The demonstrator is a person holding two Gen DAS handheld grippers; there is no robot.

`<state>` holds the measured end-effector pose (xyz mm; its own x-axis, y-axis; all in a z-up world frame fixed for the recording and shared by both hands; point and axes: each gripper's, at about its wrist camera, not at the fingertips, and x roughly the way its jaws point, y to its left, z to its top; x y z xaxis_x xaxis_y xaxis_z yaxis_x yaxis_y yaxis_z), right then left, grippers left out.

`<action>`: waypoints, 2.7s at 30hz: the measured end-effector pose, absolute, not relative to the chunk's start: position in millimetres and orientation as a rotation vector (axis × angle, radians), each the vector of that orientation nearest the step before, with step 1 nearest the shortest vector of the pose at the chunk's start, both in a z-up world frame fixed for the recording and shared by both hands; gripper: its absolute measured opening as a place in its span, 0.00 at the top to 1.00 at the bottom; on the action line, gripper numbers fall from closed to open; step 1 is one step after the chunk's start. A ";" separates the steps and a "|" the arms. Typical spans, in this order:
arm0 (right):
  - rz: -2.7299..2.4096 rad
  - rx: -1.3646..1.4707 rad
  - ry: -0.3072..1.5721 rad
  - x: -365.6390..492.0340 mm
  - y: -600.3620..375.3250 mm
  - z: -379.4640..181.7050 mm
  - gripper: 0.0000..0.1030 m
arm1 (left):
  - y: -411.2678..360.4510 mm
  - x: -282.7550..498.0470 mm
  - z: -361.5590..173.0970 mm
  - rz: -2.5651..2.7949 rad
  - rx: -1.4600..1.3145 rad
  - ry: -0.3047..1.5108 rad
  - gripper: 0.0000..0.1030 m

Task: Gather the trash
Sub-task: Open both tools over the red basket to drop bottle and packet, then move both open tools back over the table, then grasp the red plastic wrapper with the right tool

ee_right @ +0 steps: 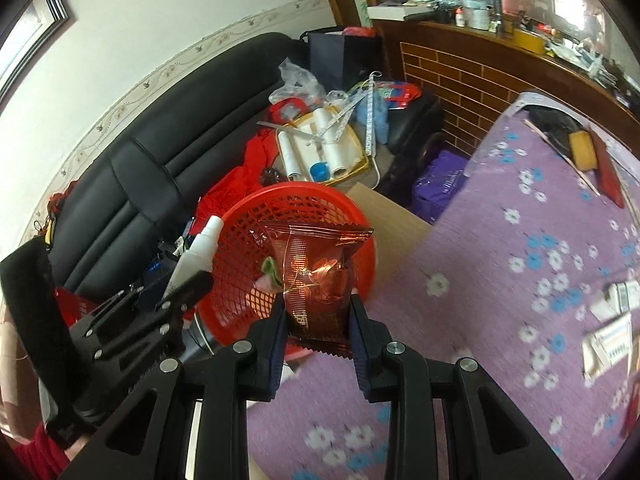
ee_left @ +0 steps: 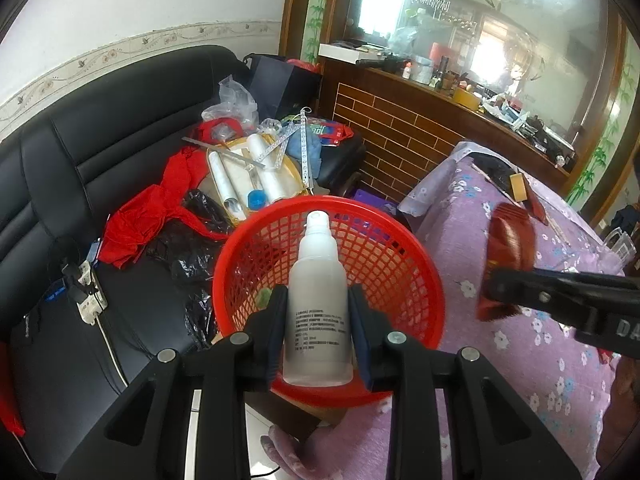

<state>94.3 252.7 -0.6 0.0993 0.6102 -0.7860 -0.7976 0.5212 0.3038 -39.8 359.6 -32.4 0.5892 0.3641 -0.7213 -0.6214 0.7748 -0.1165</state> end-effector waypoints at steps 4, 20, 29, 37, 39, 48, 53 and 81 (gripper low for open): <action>1.057 -0.214 1.058 102.7 277.6 -9.1 0.68 | 366.3 -35.6 -32.0 0.596 -0.377 0.735 0.72; 1.029 -0.079 1.078 121.5 234.7 -1.7 0.63 | 336.9 -30.4 -25.8 0.558 -0.359 0.707 0.50; 0.868 0.014 1.171 123.0 117.7 -35.0 0.63 | 250.0 6.4 -33.5 0.370 -0.253 0.776 0.50; 0.681 0.124 1.201 132.5 -1.8 -53.2 0.63 | 173.5 34.2 -37.0 0.216 -0.198 0.816 0.50; 0.632 0.146 1.201 135.0 -27.0 -54.8 0.62 | 155.8 39.8 -37.2 0.183 -0.187 0.825 0.49; 0.336 0.242 1.114 167.7 -174.7 -51.0 0.55 | 98.9 55.8 -35.7 0.094 -0.142 0.845 0.49; 0.176 0.224 1.088 206.3 -240.6 -62.6 0.44 | 82.1 59.2 -35.8 0.089 -0.125 0.858 0.47; 0.771 0.203 1.222 168.4 -137.9 -86.2 0.76 | 54.2 89.6 -39.6 0.061 -0.157 0.896 0.46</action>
<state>168.4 -137.9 -86.2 0.1290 0.6286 -0.7670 -0.4217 0.7348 0.5313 89.6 54.2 -39.6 0.6236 -0.0130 -0.7816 -0.1185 0.9867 -0.1109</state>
